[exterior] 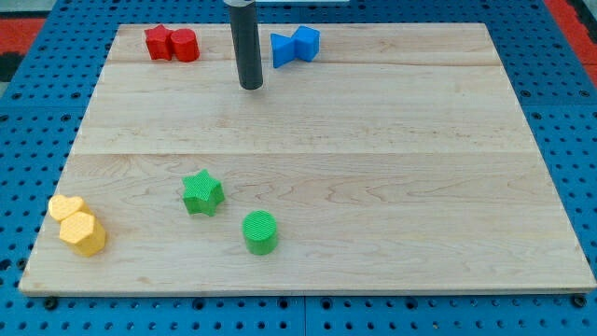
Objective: Point your arm at the red star
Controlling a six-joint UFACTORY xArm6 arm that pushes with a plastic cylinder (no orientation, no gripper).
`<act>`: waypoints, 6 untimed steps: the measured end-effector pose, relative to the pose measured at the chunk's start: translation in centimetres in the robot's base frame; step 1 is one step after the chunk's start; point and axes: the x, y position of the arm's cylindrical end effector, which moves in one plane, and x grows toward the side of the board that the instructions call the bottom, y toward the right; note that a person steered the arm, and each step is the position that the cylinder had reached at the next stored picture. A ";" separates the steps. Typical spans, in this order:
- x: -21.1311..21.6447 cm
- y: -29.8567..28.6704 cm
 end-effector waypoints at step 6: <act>-4.2 -24.0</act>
